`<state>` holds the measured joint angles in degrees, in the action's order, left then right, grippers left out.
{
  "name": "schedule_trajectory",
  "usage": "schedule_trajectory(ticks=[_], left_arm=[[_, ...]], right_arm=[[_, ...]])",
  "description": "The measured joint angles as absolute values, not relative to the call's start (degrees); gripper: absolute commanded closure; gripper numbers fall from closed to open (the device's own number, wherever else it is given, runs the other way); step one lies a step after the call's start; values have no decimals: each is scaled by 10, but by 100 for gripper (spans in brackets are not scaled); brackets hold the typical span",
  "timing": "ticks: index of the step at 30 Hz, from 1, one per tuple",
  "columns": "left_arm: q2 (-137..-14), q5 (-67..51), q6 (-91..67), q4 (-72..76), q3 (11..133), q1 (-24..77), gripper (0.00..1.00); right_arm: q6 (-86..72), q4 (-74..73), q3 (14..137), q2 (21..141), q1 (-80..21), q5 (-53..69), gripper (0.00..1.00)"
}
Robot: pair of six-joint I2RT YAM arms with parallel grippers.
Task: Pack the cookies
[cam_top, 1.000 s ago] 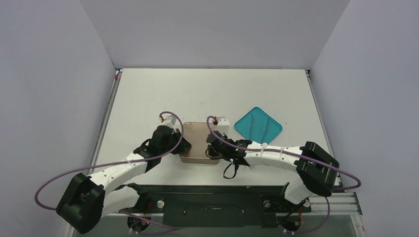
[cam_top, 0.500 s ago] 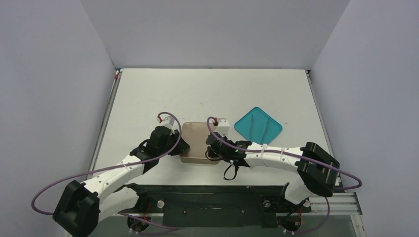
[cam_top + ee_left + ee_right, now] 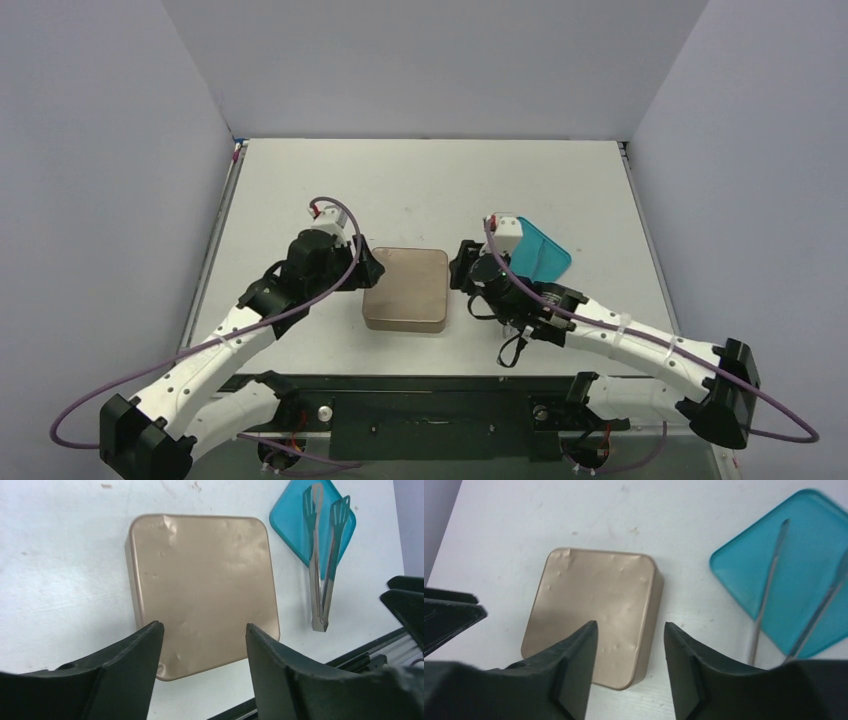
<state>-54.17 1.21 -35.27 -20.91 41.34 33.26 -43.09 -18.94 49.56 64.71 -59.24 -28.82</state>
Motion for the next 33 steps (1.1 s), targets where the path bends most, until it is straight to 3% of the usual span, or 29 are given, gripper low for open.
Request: schedule_trajectory(ticks=[3, 7, 10, 18, 33], left_arm=[[-541, 39, -321, -235, 461, 332, 24], [-539, 84, -286, -262, 504, 331, 1], [-538, 110, -267, -290, 529, 327, 3], [-538, 158, -219, -340, 580, 319, 3], [-485, 177, -173, -324, 528, 300, 3]], right_arm=[[-408, -197, 495, 601, -558, -303, 36], [-372, -212, 494, 561, -511, -313, 17], [-344, -230, 494, 541, -488, -334, 11], [-284, -267, 496, 478, -469, -421, 11], [-290, -344, 523, 444, -465, -527, 10]])
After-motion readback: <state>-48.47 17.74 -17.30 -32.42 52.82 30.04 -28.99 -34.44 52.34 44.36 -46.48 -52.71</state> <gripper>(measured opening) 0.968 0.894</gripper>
